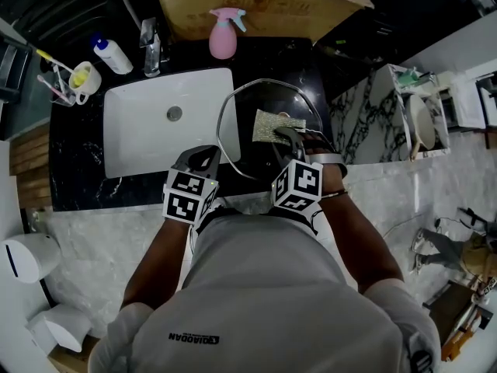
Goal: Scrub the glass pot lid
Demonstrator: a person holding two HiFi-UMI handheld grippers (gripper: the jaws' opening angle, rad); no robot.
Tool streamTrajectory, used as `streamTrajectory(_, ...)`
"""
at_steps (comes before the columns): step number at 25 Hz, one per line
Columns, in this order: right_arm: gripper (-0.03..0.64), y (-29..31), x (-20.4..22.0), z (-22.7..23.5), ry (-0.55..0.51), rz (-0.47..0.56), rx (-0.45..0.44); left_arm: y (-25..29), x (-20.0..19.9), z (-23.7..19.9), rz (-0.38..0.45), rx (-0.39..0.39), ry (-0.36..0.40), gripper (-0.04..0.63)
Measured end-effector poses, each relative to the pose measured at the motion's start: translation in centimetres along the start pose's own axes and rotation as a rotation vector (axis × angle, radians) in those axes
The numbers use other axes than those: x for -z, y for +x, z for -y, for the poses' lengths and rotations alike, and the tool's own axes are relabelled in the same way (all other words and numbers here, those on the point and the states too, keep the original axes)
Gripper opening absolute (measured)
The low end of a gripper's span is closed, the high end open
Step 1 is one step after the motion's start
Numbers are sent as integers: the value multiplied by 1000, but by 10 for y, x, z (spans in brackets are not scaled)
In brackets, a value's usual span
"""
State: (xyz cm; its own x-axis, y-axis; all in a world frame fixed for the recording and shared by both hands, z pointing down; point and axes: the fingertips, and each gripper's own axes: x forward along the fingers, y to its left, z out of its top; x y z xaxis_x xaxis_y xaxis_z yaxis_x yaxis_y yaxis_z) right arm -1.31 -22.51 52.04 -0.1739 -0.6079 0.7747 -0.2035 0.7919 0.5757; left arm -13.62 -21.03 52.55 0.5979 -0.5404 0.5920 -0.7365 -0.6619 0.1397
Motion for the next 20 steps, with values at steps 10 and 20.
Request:
streamTrajectory(10,94,-11,-15,-20,19,42,-39,0,4,3,-9,17,3,15)
streamTrajectory(20,92,-42,-38,-14,204,198,-134,4,-5,9,10,13,7,15)
